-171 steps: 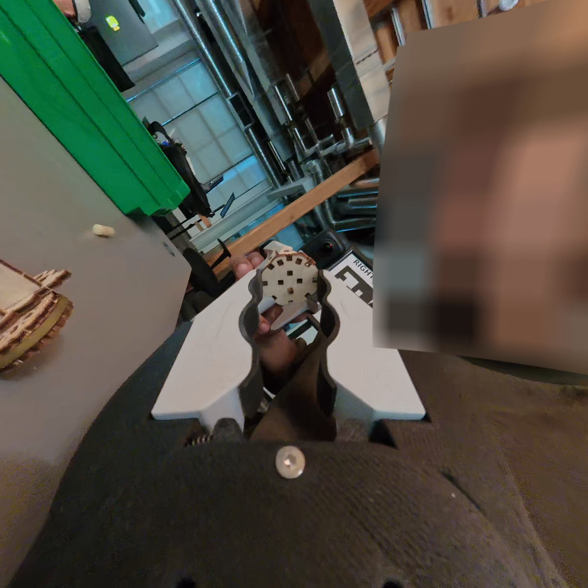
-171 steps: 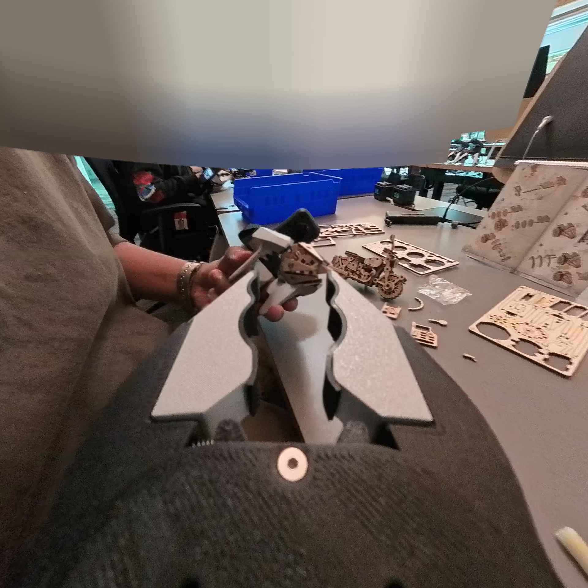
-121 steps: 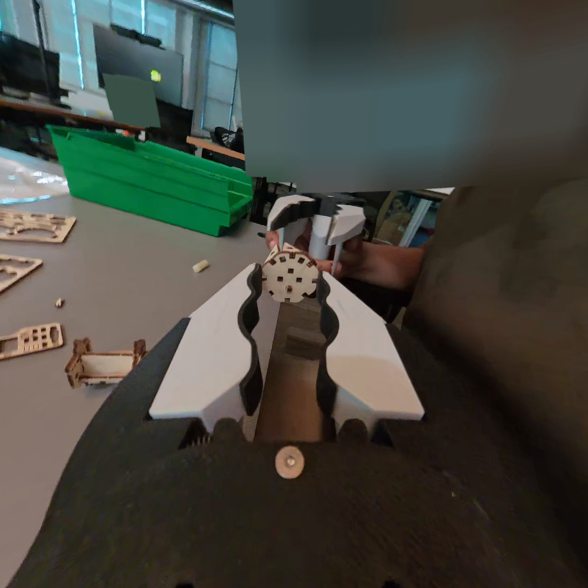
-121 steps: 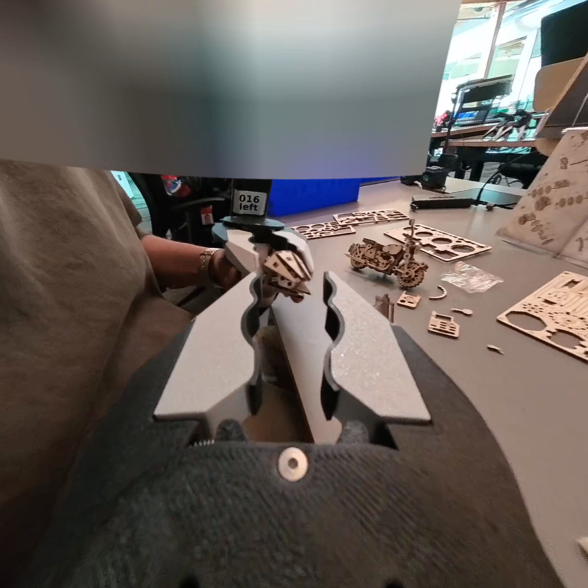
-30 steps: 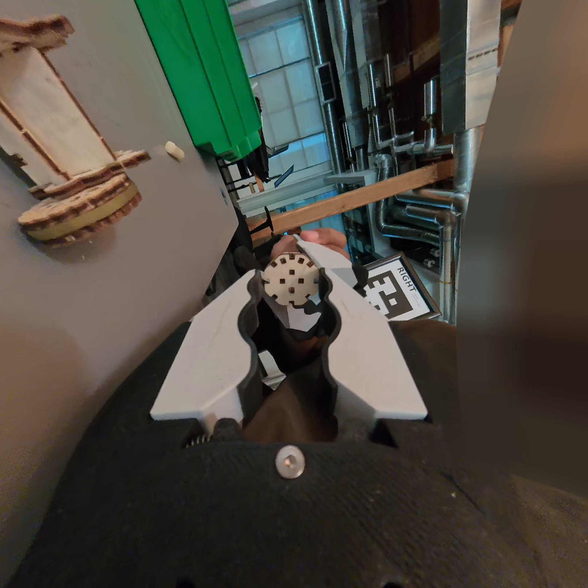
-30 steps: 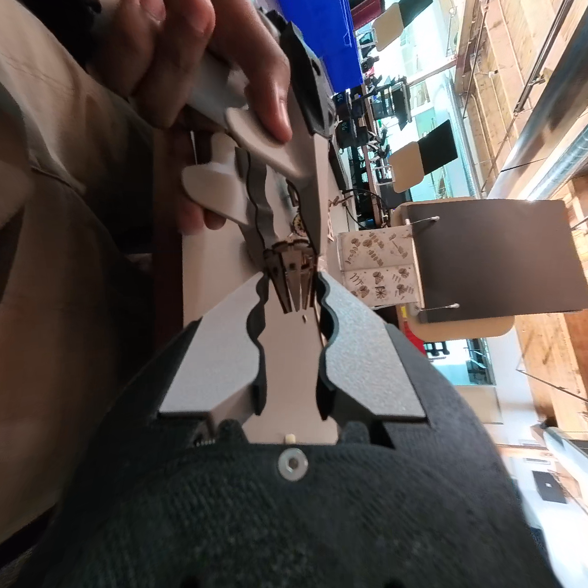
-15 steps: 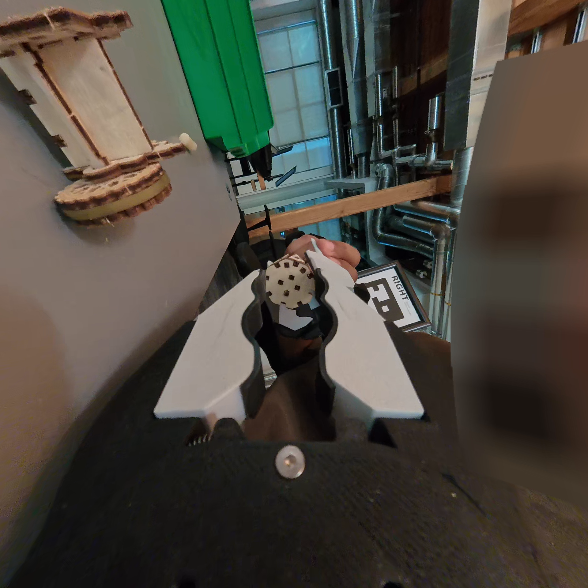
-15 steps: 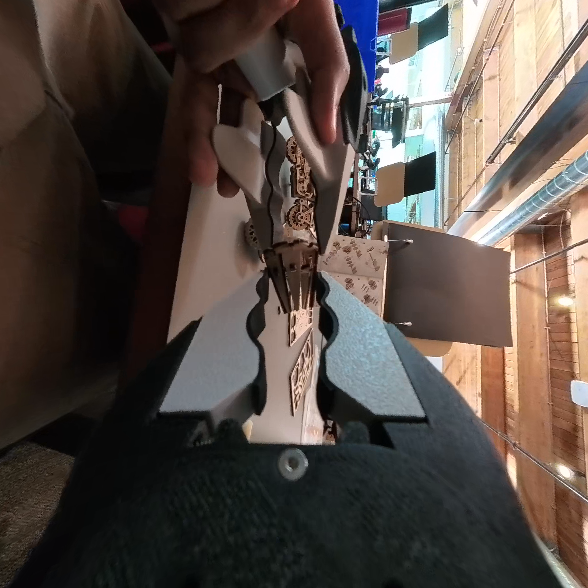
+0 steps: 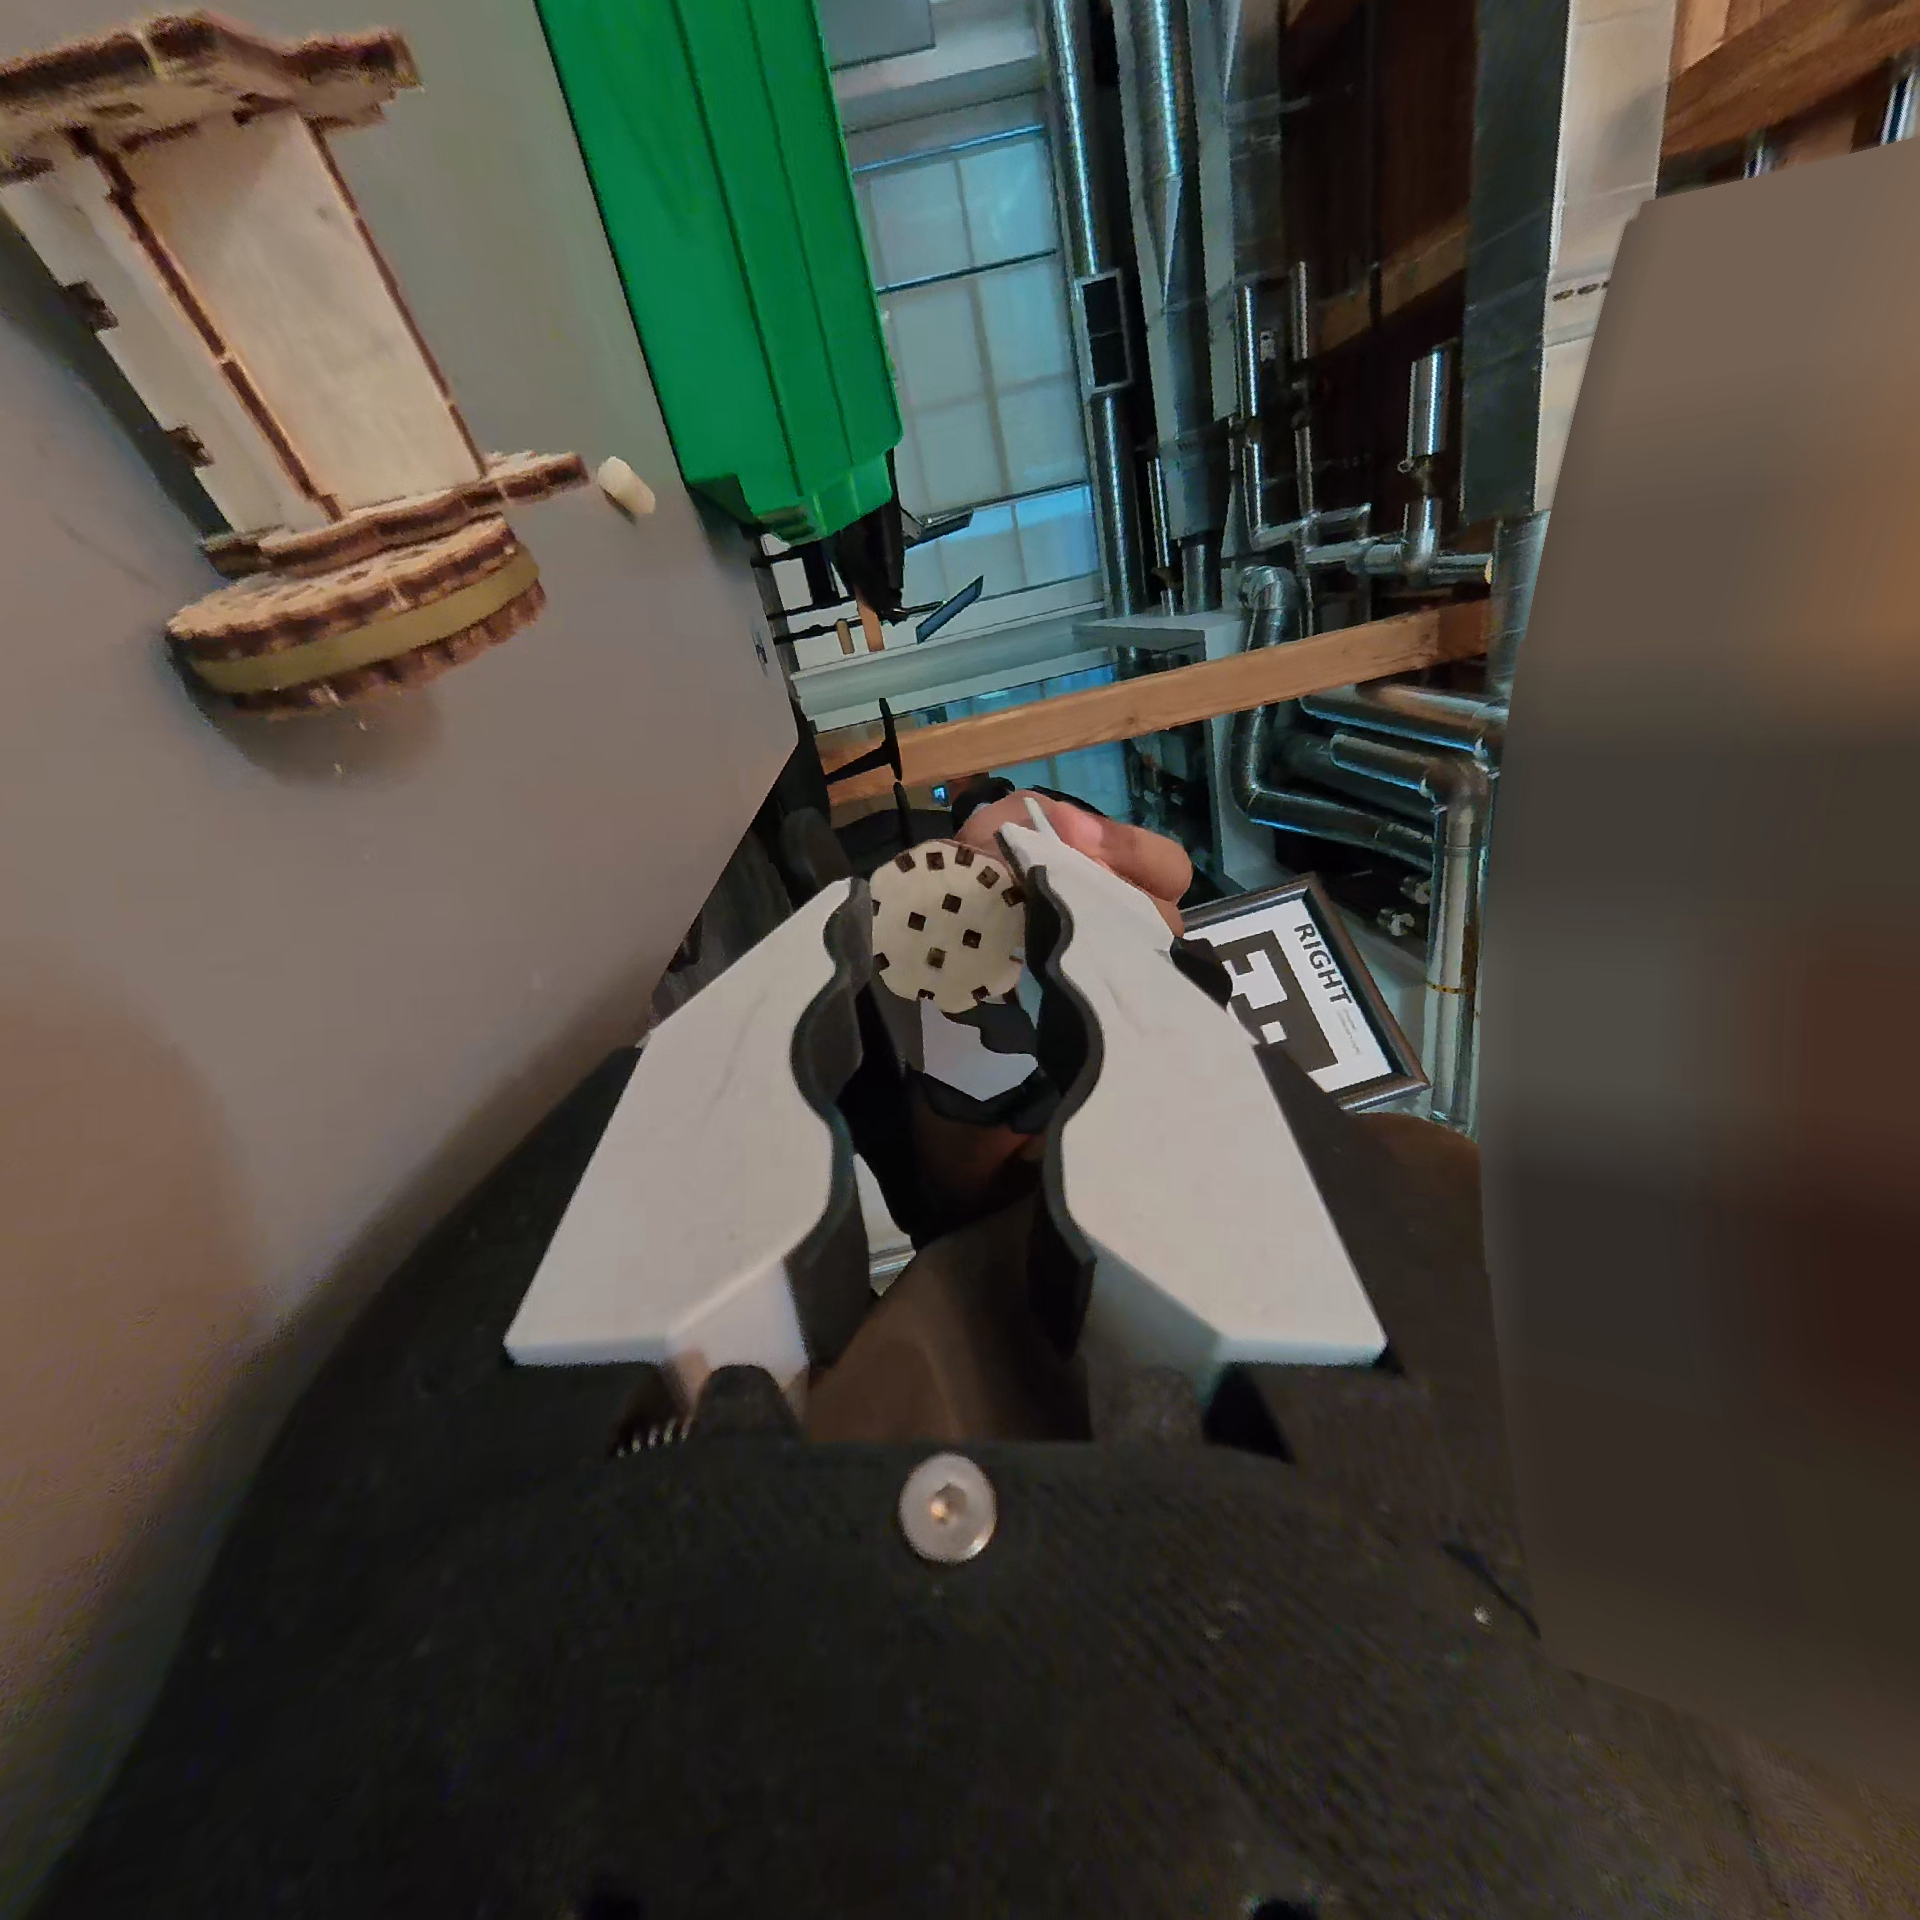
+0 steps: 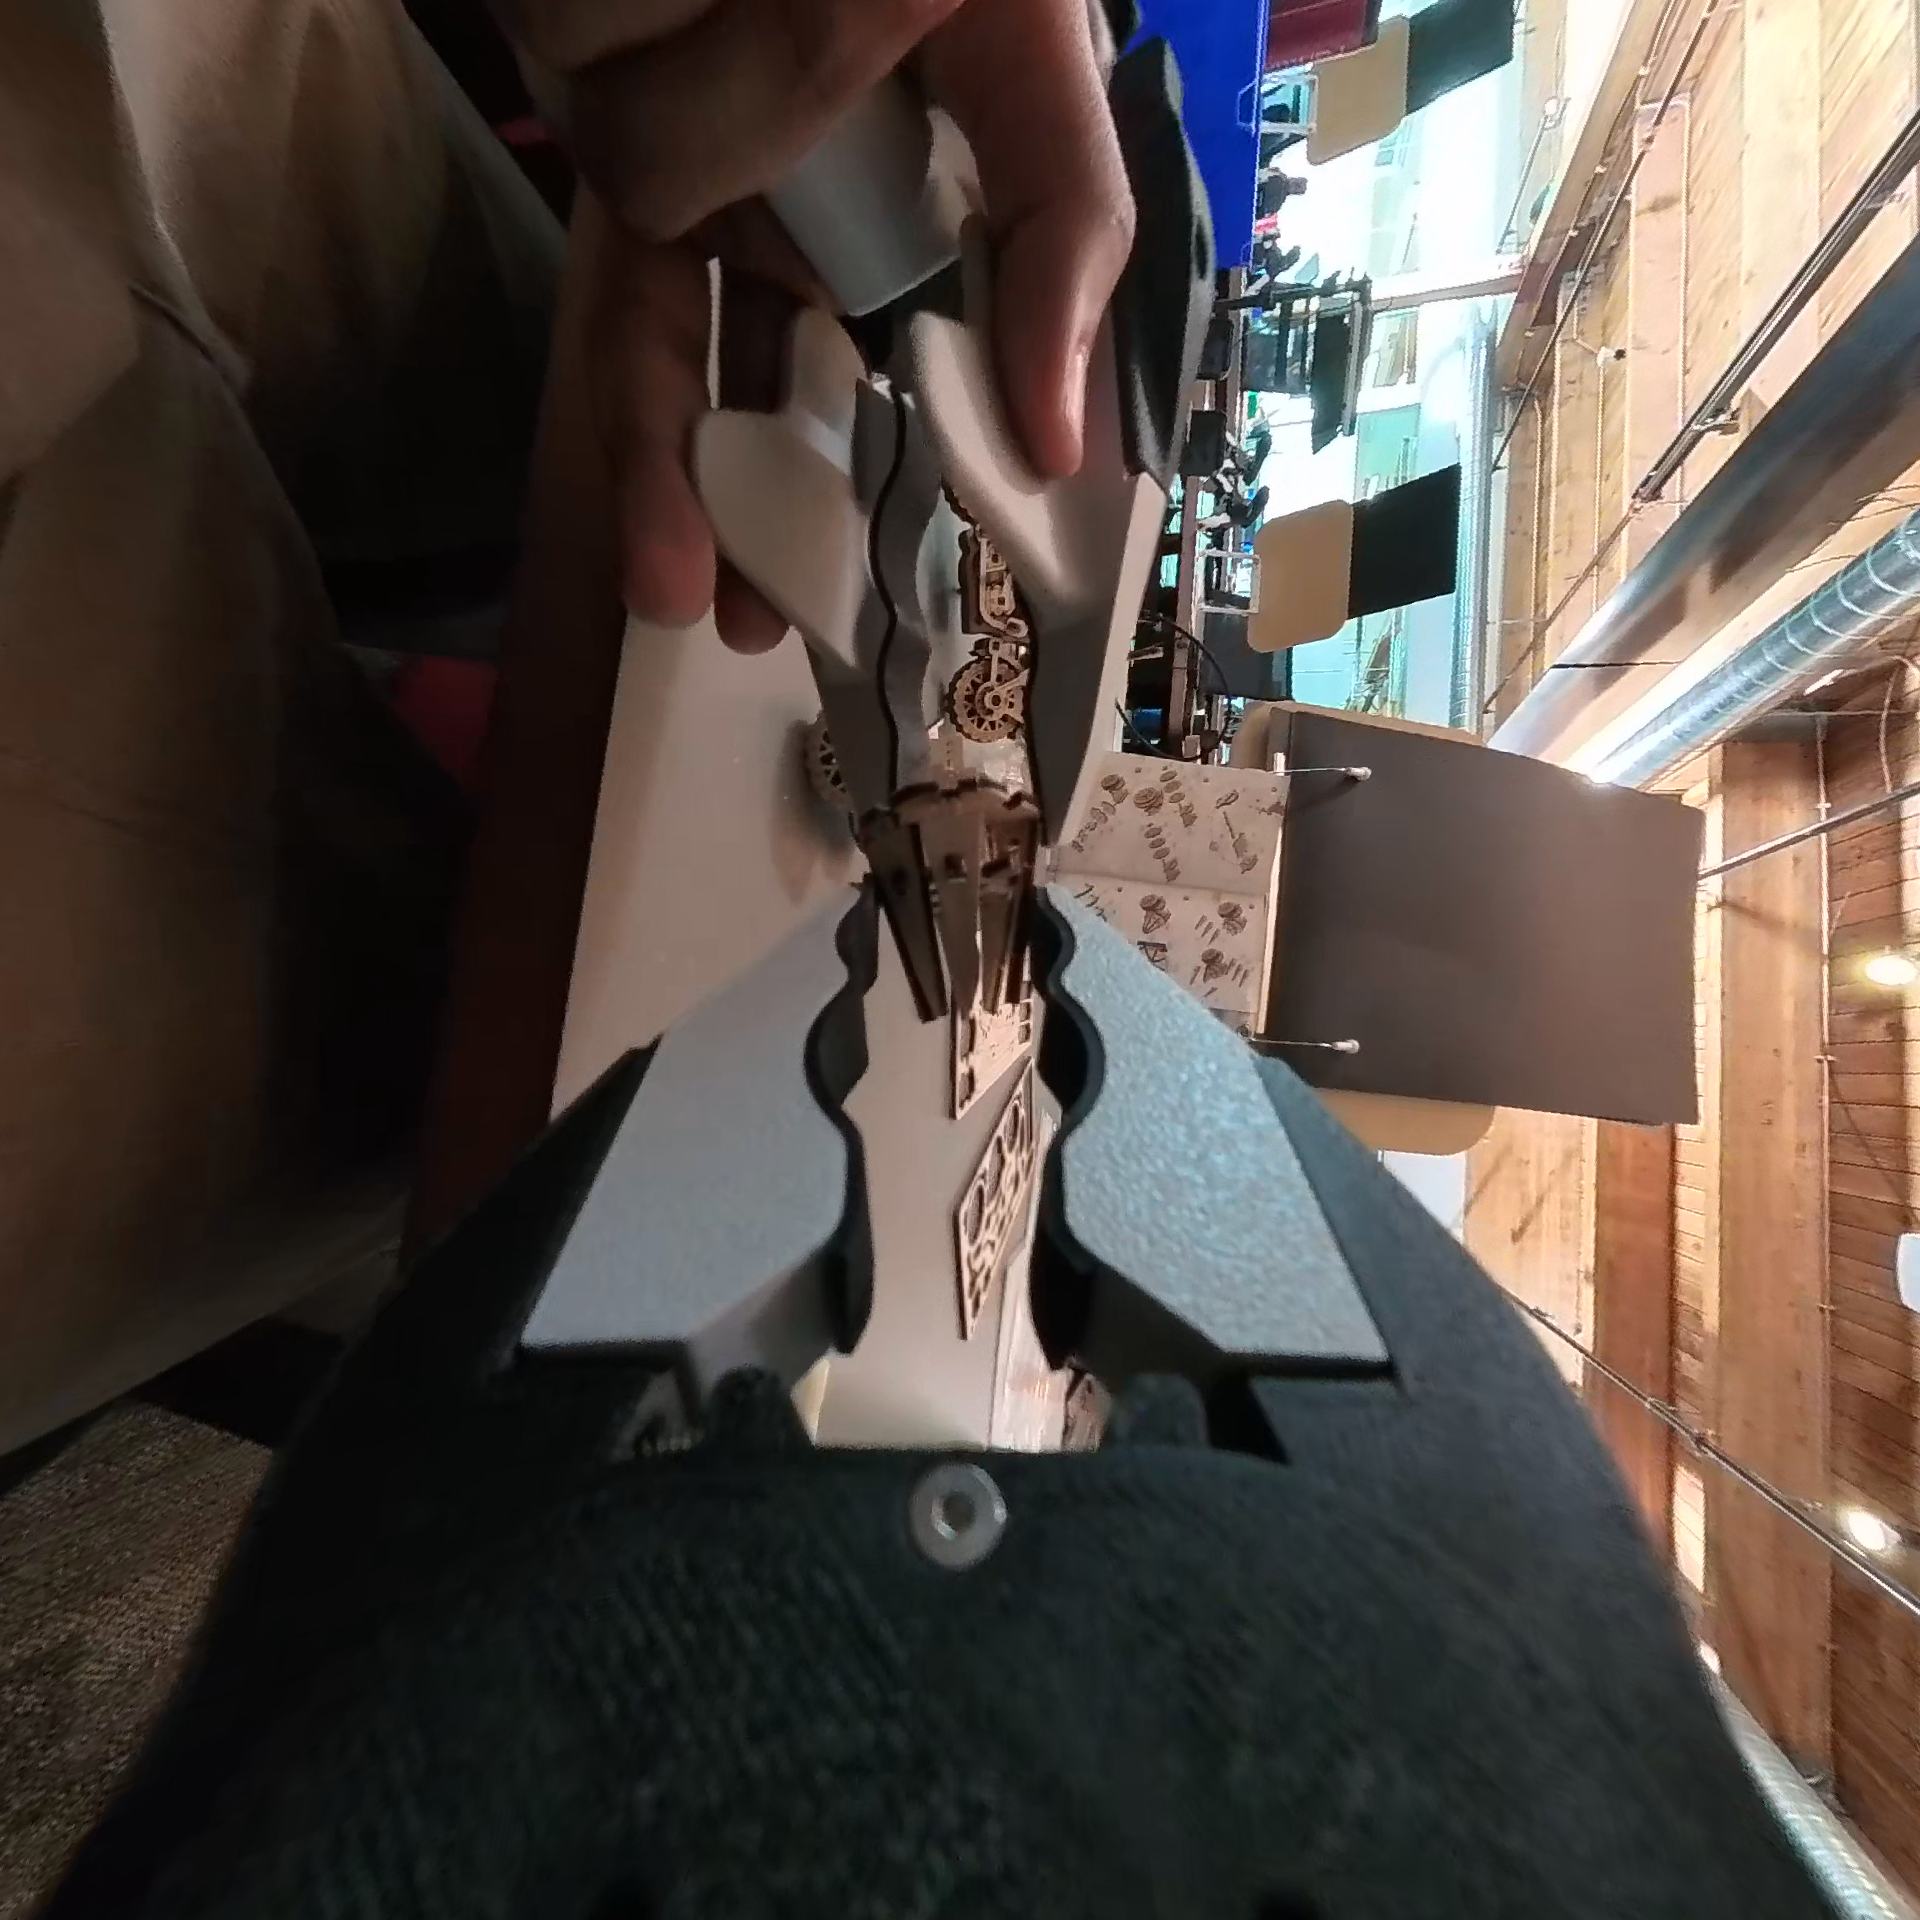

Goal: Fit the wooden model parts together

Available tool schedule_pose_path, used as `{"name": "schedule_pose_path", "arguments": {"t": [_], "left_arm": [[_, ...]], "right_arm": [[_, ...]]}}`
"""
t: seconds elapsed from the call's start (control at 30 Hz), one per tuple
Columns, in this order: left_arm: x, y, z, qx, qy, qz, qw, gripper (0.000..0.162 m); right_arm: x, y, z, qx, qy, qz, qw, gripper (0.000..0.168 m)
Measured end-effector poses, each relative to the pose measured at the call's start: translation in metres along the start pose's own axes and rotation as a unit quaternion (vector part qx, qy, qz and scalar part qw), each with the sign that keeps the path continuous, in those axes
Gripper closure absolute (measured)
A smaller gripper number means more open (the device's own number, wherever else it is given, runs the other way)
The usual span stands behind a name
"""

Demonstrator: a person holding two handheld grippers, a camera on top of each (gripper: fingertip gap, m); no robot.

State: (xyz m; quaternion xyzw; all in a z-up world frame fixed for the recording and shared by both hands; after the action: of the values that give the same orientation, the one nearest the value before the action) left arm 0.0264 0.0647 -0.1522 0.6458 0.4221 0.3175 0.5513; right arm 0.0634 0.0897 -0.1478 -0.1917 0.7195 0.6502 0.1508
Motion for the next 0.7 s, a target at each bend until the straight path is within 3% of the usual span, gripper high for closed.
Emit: {"name": "schedule_pose_path", "arguments": {"t": [0.03,0.2,0.3,0.43,0.57,0.7], "left_arm": [[0.000,0.000,0.000,0.004,0.000,-0.002,1.000,0.134],[0.000,-0.003,0.001,0.009,-0.004,-0.015,1.000,0.135],[-0.002,-0.005,-0.004,0.033,0.008,-0.034,0.999,0.154],[-0.006,0.006,-0.010,0.045,0.023,-0.004,0.999,0.153],[-0.006,0.013,-0.013,0.120,0.027,-0.010,0.992,0.127],[-0.004,0.019,0.000,0.332,-0.012,-0.038,0.942,0.104]], "right_arm": [[0.000,0.000,0.000,0.000,-0.001,-0.001,1.000,0.141],[0.001,-0.003,0.001,0.012,-0.003,-0.022,1.000,0.142],[0.004,-0.010,0.000,0.032,-0.002,-0.051,0.998,0.142],[0.002,0.002,-0.001,0.094,0.022,-0.041,0.994,0.142],[0.004,0.005,0.008,0.243,0.057,-0.083,0.965,0.141],[-0.005,0.009,0.004,0.392,0.152,-0.159,0.893,0.141]]}}
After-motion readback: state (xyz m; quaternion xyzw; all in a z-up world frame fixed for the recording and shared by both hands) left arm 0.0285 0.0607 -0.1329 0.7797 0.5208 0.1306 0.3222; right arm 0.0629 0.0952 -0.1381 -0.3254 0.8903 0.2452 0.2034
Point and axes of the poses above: each gripper's, where its closed fingertips meet, x out along the fingers, z out of its underside, y = z × x across the jaws, the point moved 3 cm from there along -x, back along the fingers, and after that the axes turned 11 degrees about -z, right-handed, at the moved point
